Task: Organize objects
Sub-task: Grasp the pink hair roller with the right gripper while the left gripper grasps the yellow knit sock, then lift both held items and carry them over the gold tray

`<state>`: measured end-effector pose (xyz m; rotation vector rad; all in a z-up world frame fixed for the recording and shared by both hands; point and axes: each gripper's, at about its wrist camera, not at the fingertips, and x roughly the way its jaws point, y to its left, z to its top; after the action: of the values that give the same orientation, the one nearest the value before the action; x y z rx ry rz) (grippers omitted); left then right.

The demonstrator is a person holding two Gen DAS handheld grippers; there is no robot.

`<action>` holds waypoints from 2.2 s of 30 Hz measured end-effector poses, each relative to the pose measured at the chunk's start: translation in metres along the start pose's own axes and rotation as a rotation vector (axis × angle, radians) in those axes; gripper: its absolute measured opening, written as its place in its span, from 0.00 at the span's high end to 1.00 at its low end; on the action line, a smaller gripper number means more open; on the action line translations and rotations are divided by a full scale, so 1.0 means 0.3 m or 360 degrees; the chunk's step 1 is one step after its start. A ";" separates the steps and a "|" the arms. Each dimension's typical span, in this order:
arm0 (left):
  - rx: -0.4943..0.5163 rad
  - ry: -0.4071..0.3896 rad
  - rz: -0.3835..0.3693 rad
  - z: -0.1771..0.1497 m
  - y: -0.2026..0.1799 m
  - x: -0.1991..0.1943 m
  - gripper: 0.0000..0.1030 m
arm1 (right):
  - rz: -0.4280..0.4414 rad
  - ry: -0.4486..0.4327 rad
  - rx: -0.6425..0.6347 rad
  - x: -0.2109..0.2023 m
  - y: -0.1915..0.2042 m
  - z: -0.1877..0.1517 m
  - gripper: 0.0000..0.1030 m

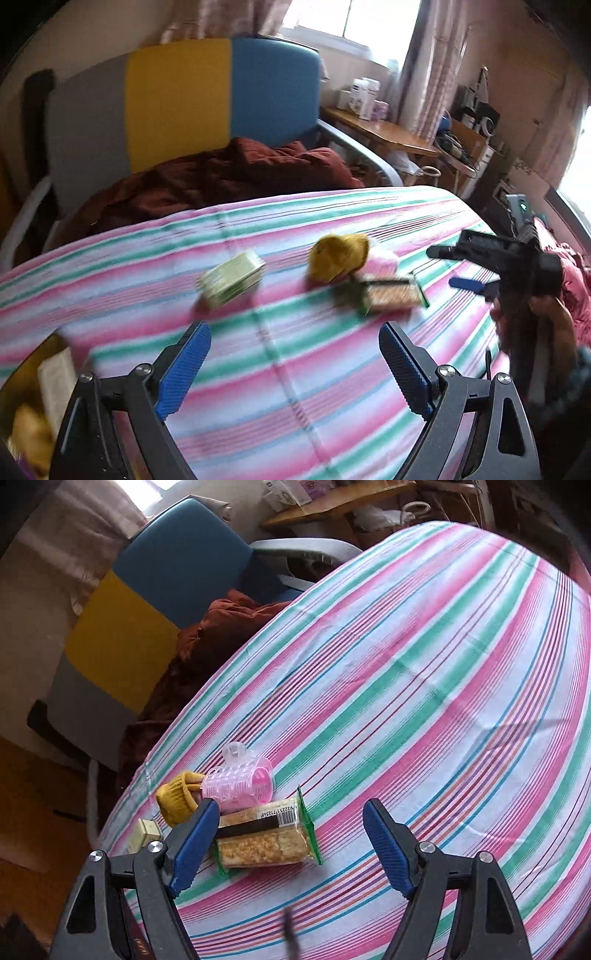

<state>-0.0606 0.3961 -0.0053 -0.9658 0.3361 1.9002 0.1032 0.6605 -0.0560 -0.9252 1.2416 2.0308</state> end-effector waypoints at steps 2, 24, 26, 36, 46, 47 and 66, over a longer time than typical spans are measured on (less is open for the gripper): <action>0.0006 0.0031 -0.0034 0.047 -0.031 0.072 0.10 | 0.0033 0.0023 0.0008 0.003 0.001 -0.001 0.21; -0.0135 0.0261 -0.0308 0.132 -0.043 0.488 0.59 | 0.0039 0.0074 -0.0040 0.014 0.013 -0.016 0.21; -0.0159 0.0262 -0.0313 0.100 -0.020 0.452 0.59 | 0.0028 0.0067 -0.0077 0.013 0.023 -0.021 0.21; -0.0070 0.0291 -0.0231 -0.090 -0.012 0.234 0.59 | -0.0067 0.0139 -0.0388 0.110 0.168 -0.030 0.21; -0.0096 0.0291 -0.0175 -0.218 -0.004 0.136 0.57 | -0.0243 0.0114 -0.0618 0.258 0.285 -0.022 0.21; -0.0100 0.0284 -0.0172 -0.227 -0.005 0.133 0.57 | -0.0261 0.0116 -0.0642 0.271 0.288 -0.022 0.23; -0.0135 0.0262 -0.0076 -0.250 -0.015 0.199 0.48 | -0.0191 0.0169 -0.0602 0.297 0.211 0.018 0.33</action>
<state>-0.0350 0.3918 -0.0979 -1.1804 0.3276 1.8080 0.0008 0.6507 -0.0932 -1.2642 0.8415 2.1822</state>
